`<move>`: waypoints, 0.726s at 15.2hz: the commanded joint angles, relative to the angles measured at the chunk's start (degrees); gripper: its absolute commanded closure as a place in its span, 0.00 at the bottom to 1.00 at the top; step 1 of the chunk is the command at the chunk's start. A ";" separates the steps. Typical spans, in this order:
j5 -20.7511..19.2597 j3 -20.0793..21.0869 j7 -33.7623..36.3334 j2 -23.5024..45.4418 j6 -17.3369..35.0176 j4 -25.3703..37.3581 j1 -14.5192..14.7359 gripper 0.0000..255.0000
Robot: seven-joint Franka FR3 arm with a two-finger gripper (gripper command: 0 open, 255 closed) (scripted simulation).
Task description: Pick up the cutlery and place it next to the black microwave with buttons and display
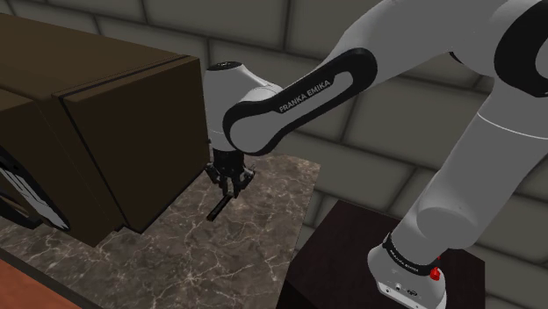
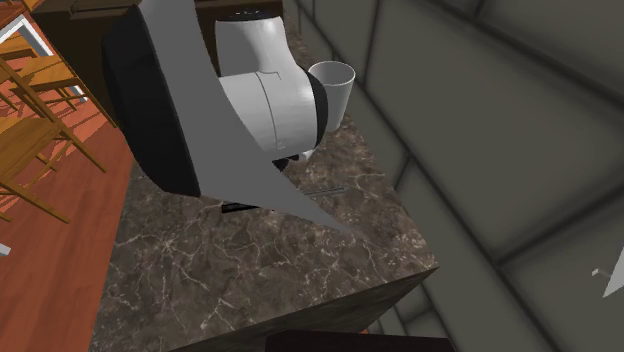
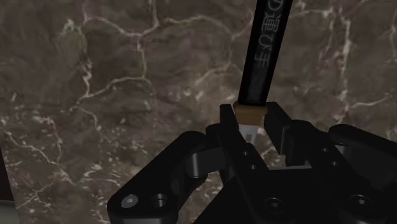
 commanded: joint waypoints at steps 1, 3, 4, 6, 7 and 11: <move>-0.32 -0.02 0.19 0.50 0.91 -0.45 0.04 1.00; -0.33 -0.02 0.20 0.51 0.91 -0.45 0.04 1.00; -0.33 -0.02 0.20 0.51 0.91 -0.45 0.04 1.00; -0.33 -0.02 0.20 0.51 0.91 -0.45 0.04 1.00; -0.33 -0.02 0.20 0.51 0.91 -0.45 0.04 1.00; -0.32 -0.02 0.20 0.50 0.90 -0.45 0.04 0.00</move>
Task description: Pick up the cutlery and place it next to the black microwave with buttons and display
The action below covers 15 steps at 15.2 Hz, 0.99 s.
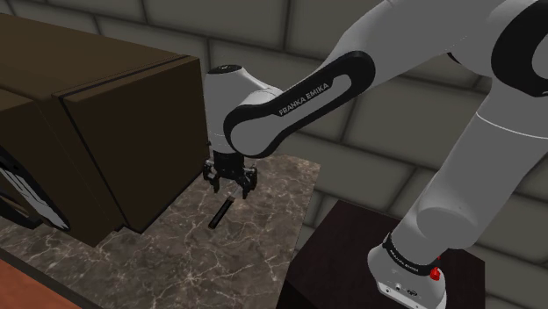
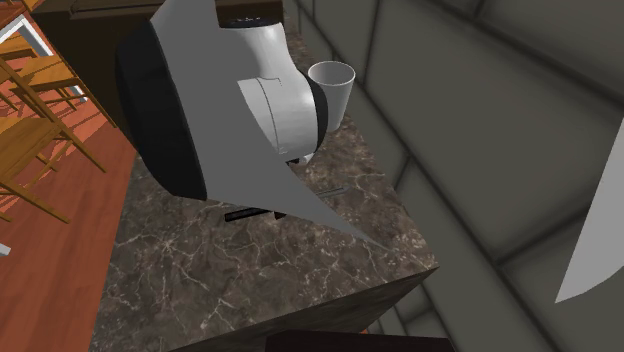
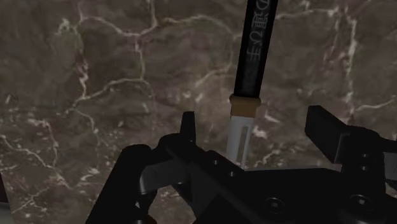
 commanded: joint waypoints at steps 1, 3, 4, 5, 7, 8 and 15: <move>0.00 0.00 0.00 0.00 0.00 0.00 0.00 0.00; 0.00 0.00 0.00 0.00 0.00 0.00 0.00 0.00; 0.75 0.02 -0.55 -1.19 -1.89 0.88 -0.16 0.00; 1.42 0.00 -1.05 -2.29 -3.80 1.83 -0.31 0.00; 2.40 -0.13 -1.79 -4.05 -7.23 3.73 -0.53 0.00; 2.40 -0.15 -1.79 -4.05 -7.23 3.73 -0.50 0.00; 2.40 -0.16 -1.79 -4.05 -7.23 3.73 -0.49 0.00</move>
